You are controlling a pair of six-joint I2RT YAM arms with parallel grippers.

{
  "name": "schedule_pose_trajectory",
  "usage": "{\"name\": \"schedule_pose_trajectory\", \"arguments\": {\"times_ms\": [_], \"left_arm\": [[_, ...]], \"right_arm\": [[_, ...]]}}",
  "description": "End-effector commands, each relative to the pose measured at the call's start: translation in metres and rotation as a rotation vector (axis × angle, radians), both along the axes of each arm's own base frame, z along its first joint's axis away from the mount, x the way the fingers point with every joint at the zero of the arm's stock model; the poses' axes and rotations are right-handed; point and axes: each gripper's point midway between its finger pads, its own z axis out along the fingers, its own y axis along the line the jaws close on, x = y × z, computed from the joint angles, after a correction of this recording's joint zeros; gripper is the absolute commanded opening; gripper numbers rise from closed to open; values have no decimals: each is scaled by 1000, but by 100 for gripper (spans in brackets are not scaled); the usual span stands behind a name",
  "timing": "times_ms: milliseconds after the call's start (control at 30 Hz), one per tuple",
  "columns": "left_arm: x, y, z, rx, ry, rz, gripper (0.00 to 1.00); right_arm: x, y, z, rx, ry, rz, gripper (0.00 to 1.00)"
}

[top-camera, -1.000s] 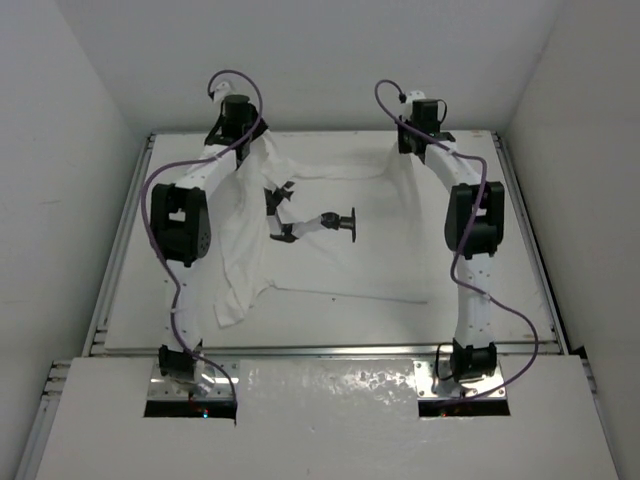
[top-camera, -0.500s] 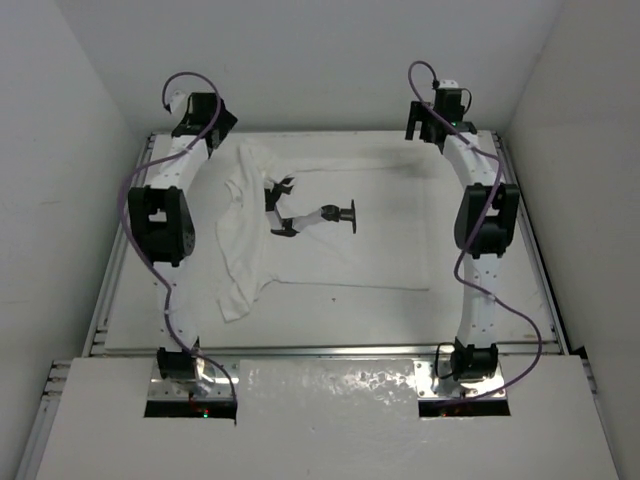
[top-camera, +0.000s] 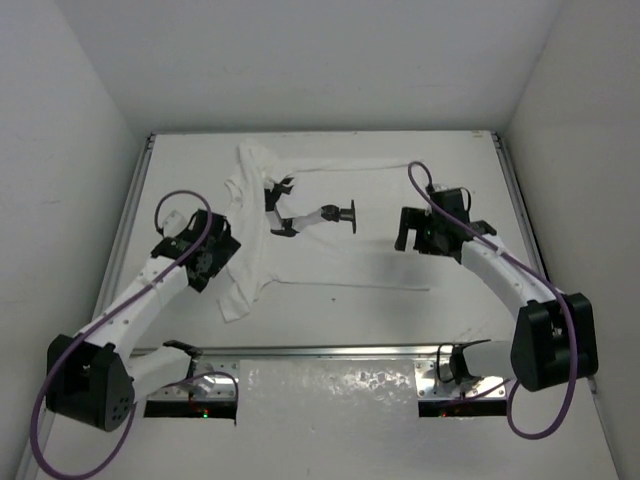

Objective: Fold and stack the t-shirts
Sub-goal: Flatten out the tshirt

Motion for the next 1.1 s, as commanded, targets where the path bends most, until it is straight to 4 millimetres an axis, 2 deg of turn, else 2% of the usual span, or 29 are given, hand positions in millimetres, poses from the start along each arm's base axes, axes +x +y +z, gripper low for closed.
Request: {"name": "schedule_pose_trajectory", "arguments": {"times_ms": [0, 33, 133, 200, 233, 267, 333, 433, 467, 533, 600, 667, 767, 833, 900, 933, 1033, 1067], "left_arm": [[-36, -5, -28, -28, 100, -58, 94], [-39, -4, -31, -24, 110, -64, 94], [-44, 1, -39, 22, 178, -80, 84], [-45, -8, -50, 0, 220, -152, 77], [-48, -18, -59, -41, 228, -192, 66], [-52, -22, -65, -54, 238, -221, 63], [-60, -35, -72, -68, 246, -283, 63], [-69, -42, -77, -73, 268, -303, 62], [-70, -48, -74, -72, 261, -326, 62], [-71, -45, -65, -28, 242, -299, 63], [-69, -46, -52, 2, 183, -311, 68], [-70, -52, -47, -8, 162, -333, 69], [-82, -54, -63, 6, 217, -346, 68], [-83, -57, -70, 20, 241, -356, 67], [-84, -56, -79, 57, 272, -366, 59], [-84, -57, -82, 68, 284, -368, 59], [-79, -54, -82, 93, 273, -356, 57], [-74, -51, -79, 114, 260, -342, 53]], "right_arm": [[-17, 0, -11, 46, -2, -25, 99], [-23, -1, -16, 48, 5, -31, 99], [-27, 6, -11, 92, -15, -15, 99], [-30, 5, -12, 89, -18, -12, 99], [-31, 4, -13, 78, -22, -6, 99], [-31, 2, -14, 70, -21, -10, 99], [-34, -3, -20, 51, -1, -13, 99], [-35, 2, -23, 74, 9, 2, 99], [-35, 2, -23, 79, 9, 4, 99], [-35, 3, -24, 81, 7, 13, 99], [-36, 5, -24, 85, 15, 22, 99], [-36, 6, -23, 89, 11, 25, 99], [-38, 6, -22, 89, 3, 30, 99], [-38, 5, -21, 91, -4, 30, 99], [-39, 6, -21, 94, -5, 36, 99], [-39, 7, -21, 98, -8, 39, 99], [-39, 7, -22, 95, -7, 42, 99], [-40, 7, -23, 96, -4, 41, 99]]}}
